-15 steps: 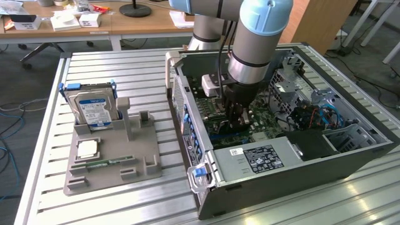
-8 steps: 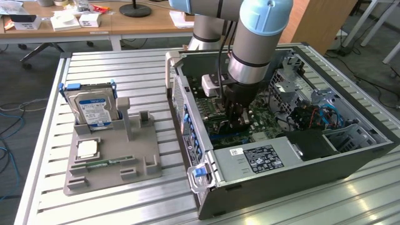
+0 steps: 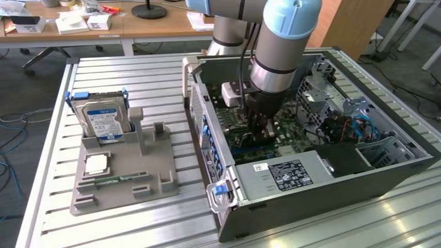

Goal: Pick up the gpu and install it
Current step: 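Insert the gpu into the slot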

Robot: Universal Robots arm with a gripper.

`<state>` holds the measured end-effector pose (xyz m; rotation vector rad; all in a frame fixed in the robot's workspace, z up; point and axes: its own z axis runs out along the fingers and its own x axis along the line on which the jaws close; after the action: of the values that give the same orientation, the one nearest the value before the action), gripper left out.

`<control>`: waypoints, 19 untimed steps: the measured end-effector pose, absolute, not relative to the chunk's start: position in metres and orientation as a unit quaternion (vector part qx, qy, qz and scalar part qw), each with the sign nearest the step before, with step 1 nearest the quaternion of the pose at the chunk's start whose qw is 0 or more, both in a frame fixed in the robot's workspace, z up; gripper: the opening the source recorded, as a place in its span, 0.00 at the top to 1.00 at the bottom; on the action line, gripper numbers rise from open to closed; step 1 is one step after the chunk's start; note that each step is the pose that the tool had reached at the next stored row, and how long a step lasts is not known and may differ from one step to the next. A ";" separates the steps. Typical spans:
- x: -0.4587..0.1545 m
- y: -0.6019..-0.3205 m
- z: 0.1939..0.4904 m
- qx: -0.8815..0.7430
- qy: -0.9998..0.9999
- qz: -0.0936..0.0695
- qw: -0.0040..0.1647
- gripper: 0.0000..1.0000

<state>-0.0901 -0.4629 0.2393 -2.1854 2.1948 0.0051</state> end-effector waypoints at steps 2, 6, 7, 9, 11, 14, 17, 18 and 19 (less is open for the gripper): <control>-0.091 -0.463 0.239 -0.705 0.708 0.001 0.022 0.73; -0.091 -0.463 0.238 -0.705 0.708 0.001 0.022 0.73; -0.091 -0.463 0.237 -0.705 0.708 0.001 0.022 0.73; -0.091 -0.463 0.237 -0.705 0.708 0.001 0.021 0.73; -0.091 -0.463 0.237 -0.705 0.708 0.001 0.021 0.73; -0.091 -0.463 0.236 -0.706 0.708 0.000 0.021 0.73; -0.091 -0.463 0.236 -0.706 0.708 -0.002 0.019 0.73; -0.091 -0.463 0.236 -0.706 0.708 -0.002 0.019 0.73; -0.091 -0.463 0.236 -0.706 0.708 -0.002 0.019 0.73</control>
<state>-0.0913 -0.4626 0.2360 -2.1903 2.1989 -0.0060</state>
